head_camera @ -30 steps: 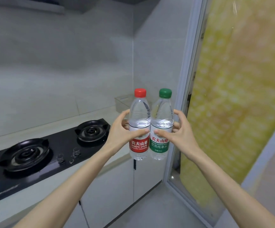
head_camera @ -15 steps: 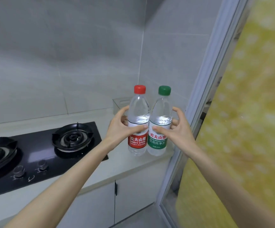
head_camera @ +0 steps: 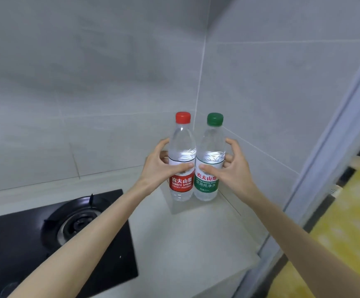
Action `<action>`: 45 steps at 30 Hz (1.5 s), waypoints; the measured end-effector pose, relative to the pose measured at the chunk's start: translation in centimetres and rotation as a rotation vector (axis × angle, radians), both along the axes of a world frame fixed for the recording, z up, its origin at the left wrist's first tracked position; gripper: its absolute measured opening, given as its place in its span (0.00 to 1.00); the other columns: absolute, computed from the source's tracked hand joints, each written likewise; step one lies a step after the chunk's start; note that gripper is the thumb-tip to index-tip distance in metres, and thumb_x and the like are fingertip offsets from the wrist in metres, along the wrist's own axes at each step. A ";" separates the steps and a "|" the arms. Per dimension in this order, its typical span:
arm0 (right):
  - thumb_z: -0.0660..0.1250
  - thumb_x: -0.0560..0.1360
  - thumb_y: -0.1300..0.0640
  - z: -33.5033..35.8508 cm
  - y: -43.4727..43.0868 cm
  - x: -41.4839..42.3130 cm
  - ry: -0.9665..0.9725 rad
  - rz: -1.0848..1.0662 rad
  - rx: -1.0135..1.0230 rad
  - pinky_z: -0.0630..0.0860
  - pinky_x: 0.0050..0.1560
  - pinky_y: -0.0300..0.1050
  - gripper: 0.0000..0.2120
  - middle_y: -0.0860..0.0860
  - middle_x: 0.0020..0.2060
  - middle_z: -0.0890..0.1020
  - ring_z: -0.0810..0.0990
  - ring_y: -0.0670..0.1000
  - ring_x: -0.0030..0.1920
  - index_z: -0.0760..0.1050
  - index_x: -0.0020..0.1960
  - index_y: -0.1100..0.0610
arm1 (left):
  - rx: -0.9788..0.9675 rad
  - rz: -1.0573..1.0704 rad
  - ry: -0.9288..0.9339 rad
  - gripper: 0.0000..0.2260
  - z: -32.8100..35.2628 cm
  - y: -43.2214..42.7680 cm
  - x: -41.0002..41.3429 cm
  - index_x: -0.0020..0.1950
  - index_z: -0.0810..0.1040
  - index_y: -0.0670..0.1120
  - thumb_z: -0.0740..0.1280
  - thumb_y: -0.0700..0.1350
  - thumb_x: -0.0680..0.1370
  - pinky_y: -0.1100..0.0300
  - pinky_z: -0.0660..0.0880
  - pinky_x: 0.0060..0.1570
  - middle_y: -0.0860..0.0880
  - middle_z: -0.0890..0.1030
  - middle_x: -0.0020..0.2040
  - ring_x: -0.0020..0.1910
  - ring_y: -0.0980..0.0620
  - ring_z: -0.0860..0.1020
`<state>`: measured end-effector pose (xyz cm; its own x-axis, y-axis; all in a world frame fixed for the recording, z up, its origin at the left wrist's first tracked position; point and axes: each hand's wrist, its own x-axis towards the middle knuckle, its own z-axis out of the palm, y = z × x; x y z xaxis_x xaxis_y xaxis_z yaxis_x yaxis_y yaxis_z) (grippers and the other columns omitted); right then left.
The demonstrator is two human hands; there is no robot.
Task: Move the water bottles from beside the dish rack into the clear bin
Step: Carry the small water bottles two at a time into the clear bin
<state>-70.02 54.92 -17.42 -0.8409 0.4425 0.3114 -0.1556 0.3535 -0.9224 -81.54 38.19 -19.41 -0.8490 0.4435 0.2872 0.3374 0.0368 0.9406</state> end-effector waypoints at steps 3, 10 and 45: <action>0.79 0.64 0.62 -0.5 1.7 -5.1 -0.006 -0.013 0.004 0.81 0.54 0.53 0.39 0.49 0.52 0.83 0.84 0.49 0.52 0.63 0.68 0.46 | -0.008 0.006 -0.003 0.35 -0.4 1.9 -5.1 0.64 0.71 0.56 0.82 0.50 0.60 0.53 0.81 0.50 0.50 0.84 0.52 0.49 0.52 0.83; 0.79 0.63 0.60 -2.8 5.0 -14.4 -0.030 -0.059 0.051 0.82 0.52 0.51 0.36 0.44 0.47 0.82 0.84 0.47 0.48 0.66 0.64 0.46 | -0.016 0.036 -0.052 0.35 -2.3 5.7 -13.7 0.65 0.71 0.55 0.82 0.48 0.61 0.55 0.80 0.50 0.51 0.83 0.51 0.49 0.54 0.82; 0.83 0.57 0.59 -22.9 15.9 -38.9 -0.158 -0.200 0.004 0.79 0.51 0.43 0.38 0.48 0.52 0.82 0.82 0.48 0.51 0.67 0.60 0.45 | -0.186 0.322 -0.303 0.35 -19.4 18.5 -31.6 0.57 0.64 0.63 0.82 0.50 0.60 0.48 0.78 0.55 0.56 0.80 0.48 0.52 0.51 0.80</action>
